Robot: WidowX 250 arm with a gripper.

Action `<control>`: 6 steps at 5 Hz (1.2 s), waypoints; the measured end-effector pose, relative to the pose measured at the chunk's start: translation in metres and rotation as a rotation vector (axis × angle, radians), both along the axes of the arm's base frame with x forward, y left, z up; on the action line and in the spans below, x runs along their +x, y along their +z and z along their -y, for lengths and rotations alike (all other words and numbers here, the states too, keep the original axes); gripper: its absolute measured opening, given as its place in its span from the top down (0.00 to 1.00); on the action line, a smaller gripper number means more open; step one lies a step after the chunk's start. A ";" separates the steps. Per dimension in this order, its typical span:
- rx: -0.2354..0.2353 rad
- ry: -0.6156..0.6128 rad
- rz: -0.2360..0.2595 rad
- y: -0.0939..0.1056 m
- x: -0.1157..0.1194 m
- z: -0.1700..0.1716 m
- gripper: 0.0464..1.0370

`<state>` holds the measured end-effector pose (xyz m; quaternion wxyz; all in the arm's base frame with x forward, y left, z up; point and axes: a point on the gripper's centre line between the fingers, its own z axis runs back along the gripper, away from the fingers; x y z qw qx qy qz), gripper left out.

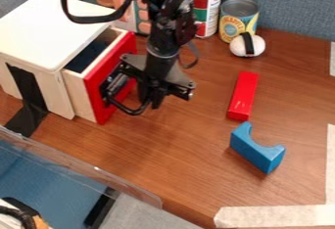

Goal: Open the drawer

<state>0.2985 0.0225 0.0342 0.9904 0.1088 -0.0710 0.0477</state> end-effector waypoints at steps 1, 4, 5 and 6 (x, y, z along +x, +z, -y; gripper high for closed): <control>-0.039 -0.022 0.000 0.004 -0.006 0.022 0.91; -0.068 -0.018 -0.002 0.002 -0.008 0.055 0.92; -0.078 -0.008 -0.003 0.001 -0.007 0.057 0.92; -0.083 0.000 0.004 0.002 -0.005 0.061 0.92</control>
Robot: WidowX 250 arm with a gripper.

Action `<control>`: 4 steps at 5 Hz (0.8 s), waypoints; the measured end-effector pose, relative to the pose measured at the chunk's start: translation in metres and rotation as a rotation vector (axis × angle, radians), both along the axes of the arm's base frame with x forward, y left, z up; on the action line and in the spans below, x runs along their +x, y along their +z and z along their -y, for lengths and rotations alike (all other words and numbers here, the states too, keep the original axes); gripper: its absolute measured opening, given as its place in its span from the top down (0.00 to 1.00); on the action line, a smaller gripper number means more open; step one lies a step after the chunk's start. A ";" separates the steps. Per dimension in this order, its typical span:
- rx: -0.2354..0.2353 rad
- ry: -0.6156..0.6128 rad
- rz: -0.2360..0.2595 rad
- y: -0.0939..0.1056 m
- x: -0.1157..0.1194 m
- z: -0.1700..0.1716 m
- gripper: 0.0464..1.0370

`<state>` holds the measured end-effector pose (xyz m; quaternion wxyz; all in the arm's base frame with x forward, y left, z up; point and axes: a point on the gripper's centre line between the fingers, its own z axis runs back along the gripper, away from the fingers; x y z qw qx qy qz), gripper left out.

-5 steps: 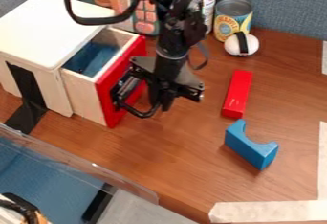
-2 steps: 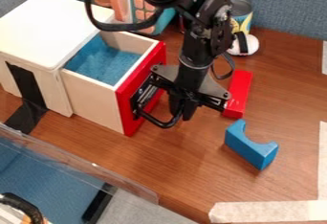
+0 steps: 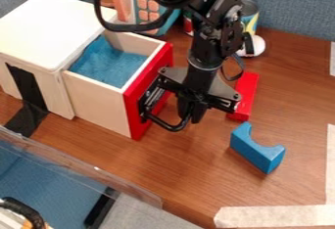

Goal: Open the drawer

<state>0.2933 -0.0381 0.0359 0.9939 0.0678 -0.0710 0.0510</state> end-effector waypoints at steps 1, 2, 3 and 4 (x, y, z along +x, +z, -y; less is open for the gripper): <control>-0.009 0.004 -0.003 0.001 0.000 0.004 0.92; -0.010 -0.007 -0.006 0.001 -0.001 0.009 0.89; -0.015 0.013 -0.016 0.001 -0.004 0.011 0.66; -0.007 0.020 -0.031 0.001 -0.007 0.010 0.33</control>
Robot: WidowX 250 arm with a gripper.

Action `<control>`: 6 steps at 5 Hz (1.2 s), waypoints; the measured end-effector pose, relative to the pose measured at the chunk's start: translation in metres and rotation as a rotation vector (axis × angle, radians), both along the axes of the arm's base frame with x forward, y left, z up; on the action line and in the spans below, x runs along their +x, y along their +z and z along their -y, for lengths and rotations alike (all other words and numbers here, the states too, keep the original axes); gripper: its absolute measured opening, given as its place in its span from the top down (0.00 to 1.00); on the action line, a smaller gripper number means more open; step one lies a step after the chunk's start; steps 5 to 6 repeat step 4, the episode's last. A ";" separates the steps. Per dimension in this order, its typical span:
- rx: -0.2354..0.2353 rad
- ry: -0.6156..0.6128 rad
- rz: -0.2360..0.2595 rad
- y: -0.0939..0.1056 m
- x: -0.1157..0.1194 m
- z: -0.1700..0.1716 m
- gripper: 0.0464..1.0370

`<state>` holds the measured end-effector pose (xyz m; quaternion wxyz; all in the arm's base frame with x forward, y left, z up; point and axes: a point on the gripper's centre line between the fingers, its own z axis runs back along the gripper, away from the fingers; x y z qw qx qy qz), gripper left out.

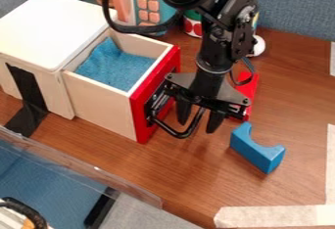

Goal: Open the drawer

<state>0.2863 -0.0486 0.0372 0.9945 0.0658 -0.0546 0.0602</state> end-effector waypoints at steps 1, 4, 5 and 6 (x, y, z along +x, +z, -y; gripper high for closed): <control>0.001 0.004 0.046 0.019 0.001 -0.002 0.06; -0.041 -0.018 0.195 0.101 -0.028 -0.009 0.04; -0.041 -0.018 0.195 0.101 -0.028 -0.009 0.04; -0.041 -0.018 0.195 0.101 -0.028 -0.009 0.04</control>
